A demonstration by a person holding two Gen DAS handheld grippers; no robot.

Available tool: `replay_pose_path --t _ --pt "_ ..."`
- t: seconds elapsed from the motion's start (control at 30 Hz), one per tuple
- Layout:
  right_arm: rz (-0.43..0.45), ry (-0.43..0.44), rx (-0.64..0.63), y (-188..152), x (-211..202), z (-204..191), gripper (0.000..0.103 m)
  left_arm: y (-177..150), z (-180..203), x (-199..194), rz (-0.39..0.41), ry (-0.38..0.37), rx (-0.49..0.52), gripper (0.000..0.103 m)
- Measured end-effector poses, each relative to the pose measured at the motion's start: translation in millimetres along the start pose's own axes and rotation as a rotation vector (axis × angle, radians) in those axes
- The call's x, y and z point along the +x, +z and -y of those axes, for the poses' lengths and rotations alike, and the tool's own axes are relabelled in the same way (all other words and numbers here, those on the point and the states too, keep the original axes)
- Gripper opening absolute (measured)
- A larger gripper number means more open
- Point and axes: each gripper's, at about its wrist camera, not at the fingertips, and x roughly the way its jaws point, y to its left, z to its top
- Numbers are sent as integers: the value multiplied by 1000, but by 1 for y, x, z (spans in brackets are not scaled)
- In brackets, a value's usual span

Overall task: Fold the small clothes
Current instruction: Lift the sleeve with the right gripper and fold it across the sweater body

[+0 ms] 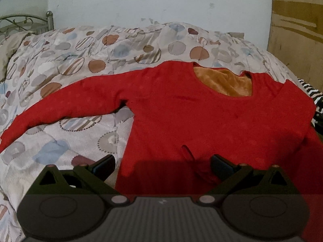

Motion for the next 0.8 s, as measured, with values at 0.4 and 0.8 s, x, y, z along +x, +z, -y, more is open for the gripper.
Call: replay_pose_path --t 0.4,0.8 --pt "-71 33 298 -19 -1 34 9 -7 14 15 -6 0 36 102" --pt "-66 46 342 -24 -14 36 26 -14 -31 -10 4 -17 -95 103"
